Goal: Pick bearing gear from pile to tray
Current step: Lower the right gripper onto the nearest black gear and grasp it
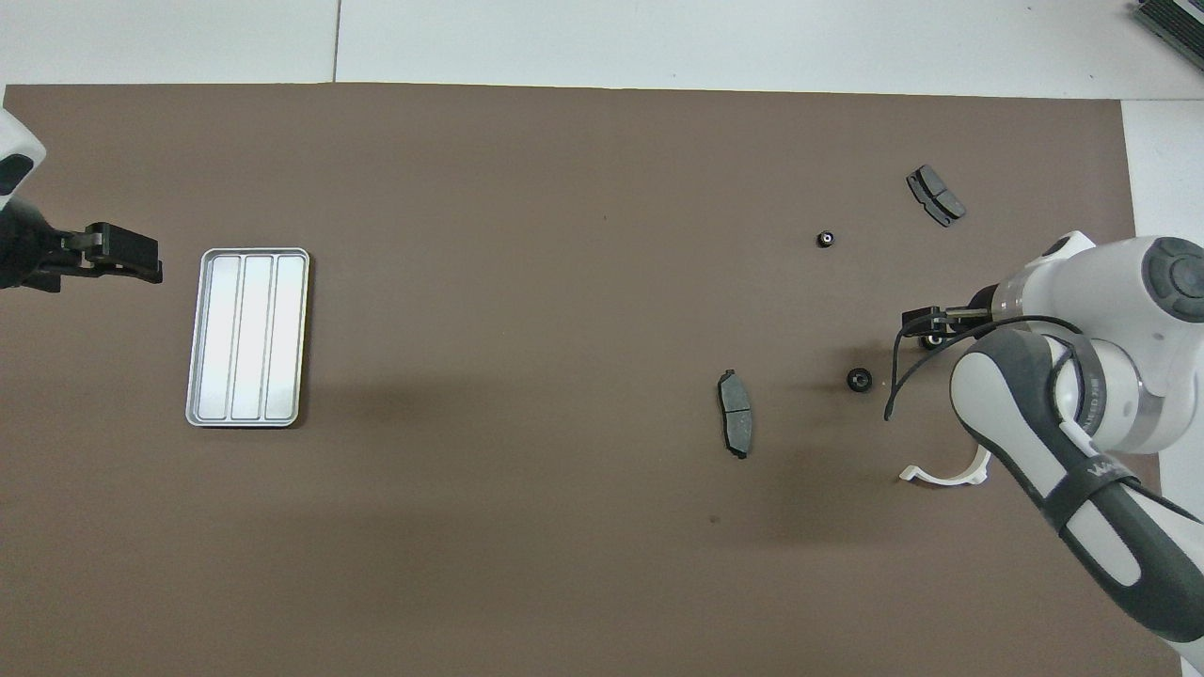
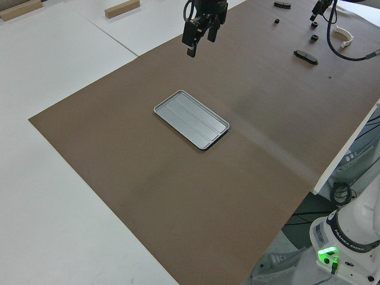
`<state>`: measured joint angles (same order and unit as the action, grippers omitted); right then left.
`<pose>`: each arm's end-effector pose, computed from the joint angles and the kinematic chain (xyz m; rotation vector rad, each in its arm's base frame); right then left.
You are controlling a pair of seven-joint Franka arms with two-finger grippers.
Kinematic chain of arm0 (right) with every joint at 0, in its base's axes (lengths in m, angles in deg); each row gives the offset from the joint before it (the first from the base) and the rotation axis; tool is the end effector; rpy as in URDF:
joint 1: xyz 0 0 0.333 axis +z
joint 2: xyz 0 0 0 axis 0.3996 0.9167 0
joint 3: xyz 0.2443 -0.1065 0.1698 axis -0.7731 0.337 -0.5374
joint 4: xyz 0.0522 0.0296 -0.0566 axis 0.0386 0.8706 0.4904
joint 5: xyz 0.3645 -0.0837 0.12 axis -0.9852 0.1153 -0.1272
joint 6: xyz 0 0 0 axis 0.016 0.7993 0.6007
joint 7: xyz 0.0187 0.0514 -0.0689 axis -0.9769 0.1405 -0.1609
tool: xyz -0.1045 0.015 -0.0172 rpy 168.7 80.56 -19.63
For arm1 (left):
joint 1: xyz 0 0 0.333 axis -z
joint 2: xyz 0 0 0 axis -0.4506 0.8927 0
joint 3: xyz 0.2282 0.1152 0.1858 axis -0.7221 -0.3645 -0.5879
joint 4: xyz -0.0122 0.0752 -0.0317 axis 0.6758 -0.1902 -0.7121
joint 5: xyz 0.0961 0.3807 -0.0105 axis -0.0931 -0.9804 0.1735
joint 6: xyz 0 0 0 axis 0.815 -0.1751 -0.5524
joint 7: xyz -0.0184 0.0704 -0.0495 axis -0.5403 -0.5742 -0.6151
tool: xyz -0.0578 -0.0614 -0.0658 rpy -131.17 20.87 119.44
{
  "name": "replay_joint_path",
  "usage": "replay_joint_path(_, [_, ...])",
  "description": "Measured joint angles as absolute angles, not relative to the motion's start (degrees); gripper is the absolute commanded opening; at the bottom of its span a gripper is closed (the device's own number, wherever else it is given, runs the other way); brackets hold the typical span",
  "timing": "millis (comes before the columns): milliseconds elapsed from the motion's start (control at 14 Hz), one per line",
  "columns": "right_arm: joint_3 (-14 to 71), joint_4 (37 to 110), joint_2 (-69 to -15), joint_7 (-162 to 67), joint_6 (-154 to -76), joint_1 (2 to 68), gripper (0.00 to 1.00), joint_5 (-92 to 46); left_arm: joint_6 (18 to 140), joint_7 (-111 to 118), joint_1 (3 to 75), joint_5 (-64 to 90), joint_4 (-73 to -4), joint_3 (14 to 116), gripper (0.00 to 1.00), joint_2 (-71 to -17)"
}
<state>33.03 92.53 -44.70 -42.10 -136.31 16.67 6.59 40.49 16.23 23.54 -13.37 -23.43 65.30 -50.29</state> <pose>0.5734 -0.0439 0.3088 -3.1210 0.0670 -0.1047 0.5859 -0.0010 0.5650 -3.1253 -0.0514 -0.0484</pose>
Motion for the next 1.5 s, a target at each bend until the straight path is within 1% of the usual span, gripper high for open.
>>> replay_joint_path(71, [33.0,92.7,-44.3,-42.1,-136.6,16.6,1.0,6.6,40.5,16.2,23.5,-13.4,-23.4,65.3,1.0,-50.3])
replay_joint_path(142, [33.0,92.9,-44.0,-42.1,-136.7,16.4,0.96,6.6,40.5,16.2,23.5,-13.4,-23.5,65.3,1.0,-50.3])
replay_joint_path(214, [33.0,93.2,-43.8,-42.2,-136.8,16.1,0.89,6.6,40.5,16.2,23.5,-13.4,-23.5,65.3,1.0,-50.3])
replay_joint_path(285, [33.0,93.5,-43.7,-42.2,-137.0,15.8,0.8,6.6,40.5,16.2,23.5,-13.4,-23.5,65.3,1.0,-50.3])
replay_joint_path(427, [33.0,93.8,-43.6,-42.4,-137.4,15.7,0.55,6.6,40.5,16.2,23.5,-13.4,-23.5,65.3,1.0,-50.3])
replay_joint_path(641, [33.1,94.4,-43.7,-42.5,-137.5,15.6,0.21,6.6,40.5,16.2,23.5,-13.4,-23.5,65.3,1.0,-50.3])
replay_joint_path(712, [33.2,94.4,-43.8,-42.5,-137.5,15.6,0.07,6.6,40.5,16.2,23.5,-13.4,-23.5,65.3,1.0,-50.3])
replay_joint_path(784, [33.1,94.4,-43.8,-42.5,-137.5,15.6,0.0,6.6,40.5,16.2,23.5,-13.4,-23.5,65.3,1.0,-50.3])
replay_joint_path(1140, [32.3,94.0,-44.1,-41.9,-138.1,16.3,0.0,6.5,40.5,16.2,23.5,-13.4,-23.5,65.3,1.0,-50.3])
replay_joint_path(1282, [32.2,93.4,-45.2,-38.6,-138.0,18.9,0.0,6.5,40.5,16.2,23.5,-13.4,-23.5,65.3,1.0,-50.3])
replay_joint_path(1496, [32.0,92.5,-46.5,-29.1,-138.0,25.2,0.0,6.5,40.5,16.2,23.5,-13.4,-23.6,65.3,1.0,-50.3])
